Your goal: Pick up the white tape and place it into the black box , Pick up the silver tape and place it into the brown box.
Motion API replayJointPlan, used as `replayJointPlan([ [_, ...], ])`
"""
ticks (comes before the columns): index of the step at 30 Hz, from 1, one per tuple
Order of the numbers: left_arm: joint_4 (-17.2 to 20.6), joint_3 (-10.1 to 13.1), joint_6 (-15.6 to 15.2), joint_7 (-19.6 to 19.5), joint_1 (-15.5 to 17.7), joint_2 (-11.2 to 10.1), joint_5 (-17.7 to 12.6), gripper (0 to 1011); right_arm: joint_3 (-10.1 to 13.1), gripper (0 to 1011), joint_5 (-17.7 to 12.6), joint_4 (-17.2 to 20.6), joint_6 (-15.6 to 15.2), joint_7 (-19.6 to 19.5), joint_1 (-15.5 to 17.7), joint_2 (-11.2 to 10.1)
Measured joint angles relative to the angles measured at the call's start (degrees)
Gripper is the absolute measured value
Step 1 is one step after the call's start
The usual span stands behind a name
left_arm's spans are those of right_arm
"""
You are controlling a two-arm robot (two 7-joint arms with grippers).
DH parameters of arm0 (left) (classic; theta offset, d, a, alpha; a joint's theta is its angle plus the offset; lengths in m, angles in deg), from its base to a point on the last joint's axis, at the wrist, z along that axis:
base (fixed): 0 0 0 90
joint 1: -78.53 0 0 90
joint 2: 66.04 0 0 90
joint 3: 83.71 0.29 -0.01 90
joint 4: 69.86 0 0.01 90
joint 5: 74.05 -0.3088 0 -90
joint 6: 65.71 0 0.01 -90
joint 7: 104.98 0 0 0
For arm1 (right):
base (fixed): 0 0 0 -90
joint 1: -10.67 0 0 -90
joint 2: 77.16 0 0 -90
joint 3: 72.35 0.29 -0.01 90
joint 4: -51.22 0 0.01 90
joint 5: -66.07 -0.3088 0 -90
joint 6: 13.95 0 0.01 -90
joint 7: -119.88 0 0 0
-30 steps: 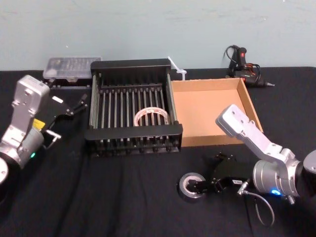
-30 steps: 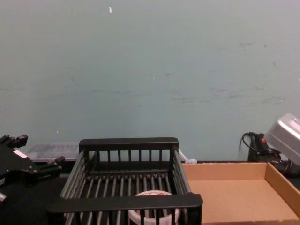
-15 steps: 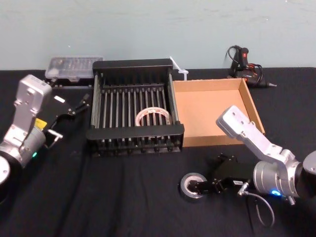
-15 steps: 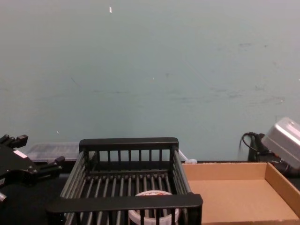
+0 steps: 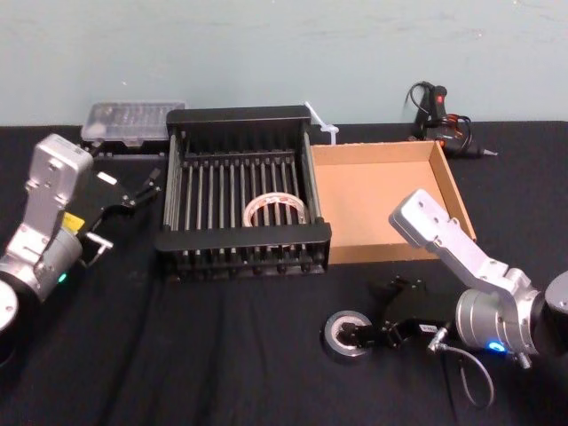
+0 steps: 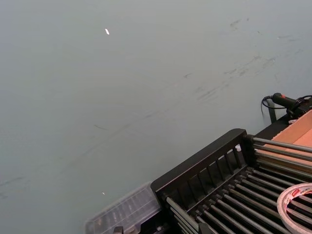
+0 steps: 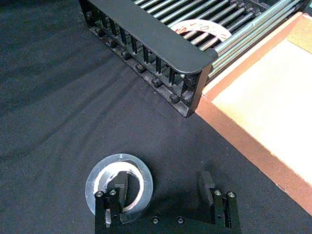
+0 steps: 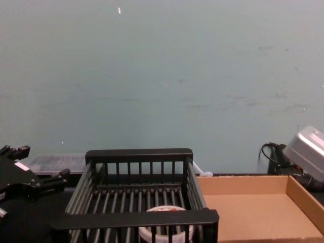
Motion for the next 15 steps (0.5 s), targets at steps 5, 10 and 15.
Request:
replayJointPlan([
  [5,0.0,0.0,0.0,0.0,0.0,0.0,0.0,1001,0.0,836,-0.03,0.03,0.03,0.0,0.0,-0.03],
  [10,0.0,0.0,0.0,0.0,0.0,0.0,0.0,1002,0.0,708,-0.07,0.05,0.05,0.0,0.0,-0.04],
  [15,0.0,0.0,0.0,0.0,0.0,0.0,0.0,1001,0.0,544,-0.09,0.05,0.07,0.01,0.0,-0.04],
])
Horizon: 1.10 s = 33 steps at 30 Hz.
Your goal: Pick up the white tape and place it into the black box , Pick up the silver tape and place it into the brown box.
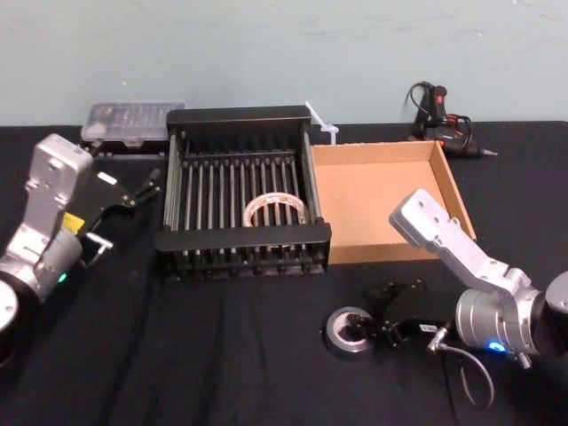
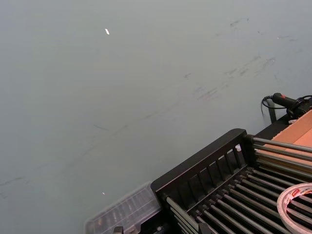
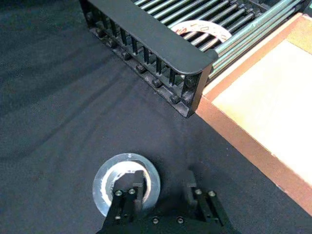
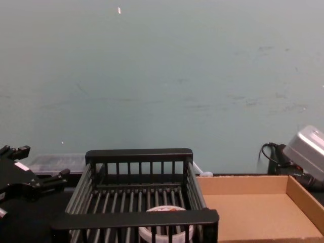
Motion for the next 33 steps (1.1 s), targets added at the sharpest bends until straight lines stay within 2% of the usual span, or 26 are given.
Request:
replayJointPlan([
  [1,0.0,0.0,0.0,0.0,0.0,0.0,0.0,1001,0.0,483,0.0,0.0,0.0,0.0,0.0,0.0],
  [4,0.0,0.0,0.0,0.0,0.0,0.0,0.0,1001,0.0,420,0.0,0.0,0.01,0.0,0.0,0.0],
  [5,0.0,0.0,0.0,0.0,0.0,0.0,0.0,1001,0.0,361,-0.01,0.0,0.0,0.0,0.0,0.0],
  [7,0.0,0.0,0.0,0.0,0.0,0.0,0.0,1001,0.0,329,-0.01,0.0,0.01,0.0,0.0,0.0],
  [10,0.0,0.0,0.0,0.0,0.0,0.0,0.0,1001,0.0,203,0.0,0.0,0.0,0.0,0.0,0.0],
  [12,0.0,0.0,0.0,0.0,0.0,0.0,0.0,1001,0.0,162,0.0,0.0,0.01,0.0,0.0,0.0],
  [28,0.0,0.0,0.0,0.0,0.0,0.0,0.0,1001,0.02,158,0.03,0.09,0.15,0.15,0.03,-0.12],
  [33,0.0,0.0,0.0,0.0,0.0,0.0,0.0,1001,0.9,158,-0.74,0.75,0.51,0.62,0.45,-0.31],
])
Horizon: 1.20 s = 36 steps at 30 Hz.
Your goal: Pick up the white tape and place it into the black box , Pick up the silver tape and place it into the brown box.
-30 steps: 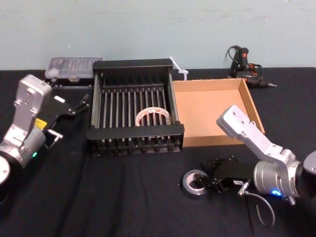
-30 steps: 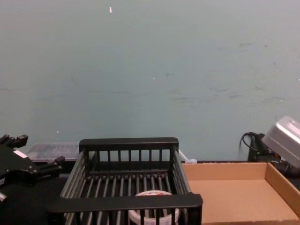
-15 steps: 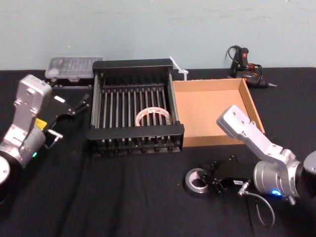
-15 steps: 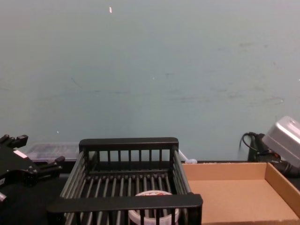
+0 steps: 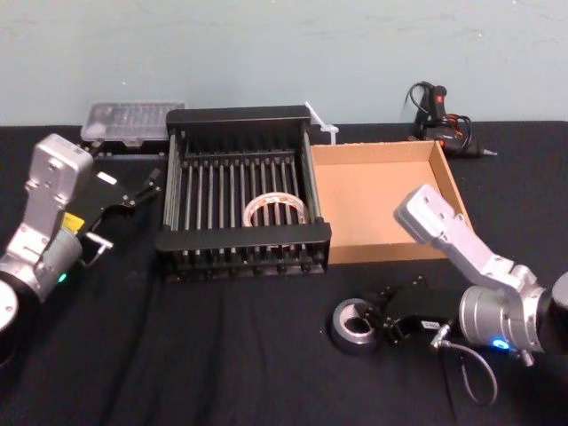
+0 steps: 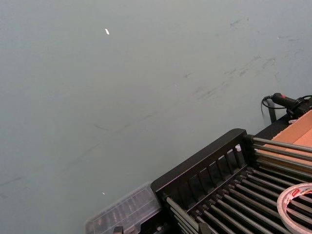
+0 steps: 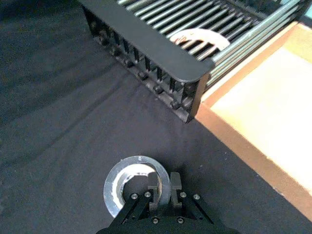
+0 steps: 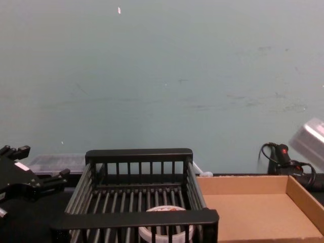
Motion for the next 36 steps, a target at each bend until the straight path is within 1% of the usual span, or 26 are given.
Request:
replayJointPlan([
  [1,0.0,0.0,0.0,0.0,0.0,0.0,0.0,1001,0.24,158,-0.2,0.12,0.01,0.0,0.07,-0.01],
  [4,0.0,0.0,0.0,0.0,0.0,0.0,0.0,1001,2.01,158,-1.59,0.61,0.06,-0.77,0.28,0.19],
  [5,0.0,0.0,0.0,0.0,0.0,0.0,0.0,1001,2.01,158,-1.59,0.61,0.06,-0.77,0.28,0.19],
  [8,0.0,0.0,0.0,0.0,0.0,0.0,0.0,1001,3.11,158,-2.3,0.76,0.05,-1.58,0.1,0.46],
  [11,0.0,0.0,0.0,0.0,0.0,0.0,0.0,1001,4.71,158,-3.15,0.73,-0.07,-3.1,-0.43,1.06],
  [18,0.0,0.0,0.0,0.0,0.0,0.0,0.0,1001,7.23,158,-4.3,-0.62,-0.82,-5.85,-2.04,2.58],
  [21,0.0,0.0,0.0,0.0,0.0,0.0,0.0,1001,7.98,158,-4.48,-1.31,-1.13,-6.95,-2.78,3.26],
  [24,0.0,0.0,0.0,0.0,0.0,0.0,0.0,1001,9.09,158,-4.46,-2.64,-1.45,-8.74,-4.09,4.46],
  [25,0.0,0.0,0.0,0.0,0.0,0.0,0.0,1001,9.09,158,-4.46,-2.64,-1.45,-8.74,-4.09,4.46],
  [31,0.0,0.0,0.0,0.0,0.0,0.0,0.0,1002,10.65,158,-3.72,-5.37,-2.97,-11.53,-6.35,6.9],
  [36,0.0,0.0,0.0,0.0,0.0,0.0,0.0,1001,11.19,158,-3.0,-6.95,-3.57,-12.42,-7.34,8.23],
])
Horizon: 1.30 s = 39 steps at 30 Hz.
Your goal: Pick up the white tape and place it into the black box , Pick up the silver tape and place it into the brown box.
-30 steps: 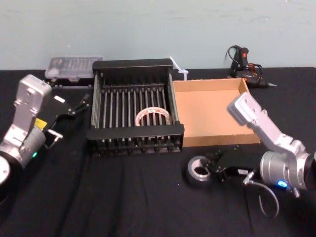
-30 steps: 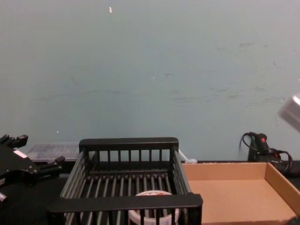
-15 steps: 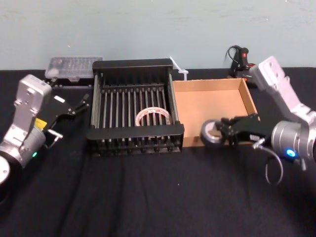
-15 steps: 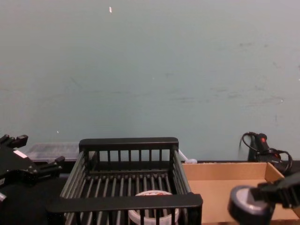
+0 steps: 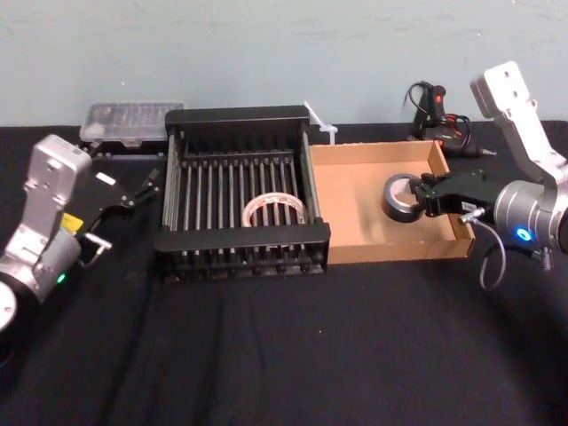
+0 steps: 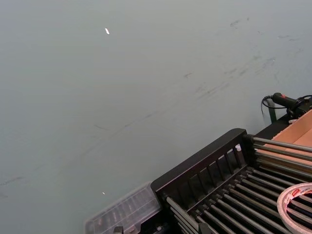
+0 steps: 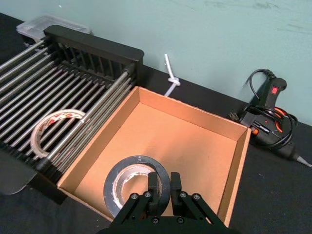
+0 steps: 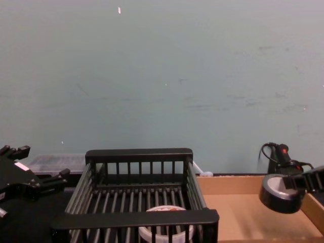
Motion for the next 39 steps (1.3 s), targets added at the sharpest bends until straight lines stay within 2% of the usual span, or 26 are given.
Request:
replayJointPlan([
  [9,0.0,0.0,0.0,0.0,0.0,0.0,0.0,1001,0.65,158,1.09,-2.01,-0.11,-0.3,-0.72,1.7],
  [28,0.0,0.0,0.0,0.0,0.0,0.0,0.0,1001,0.43,165,1.03,-1.78,-0.03,-0.22,-0.67,1.41],
  [32,0.0,0.0,0.0,0.0,0.0,0.0,0.0,1001,0.41,254,1.01,-1.76,-0.03,-0.19,-0.65,1.39],
  [39,0.0,0.0,0.0,0.0,0.0,0.0,0.0,1001,0.37,501,0.97,-1.72,-0.02,-0.16,-0.62,1.36],
])
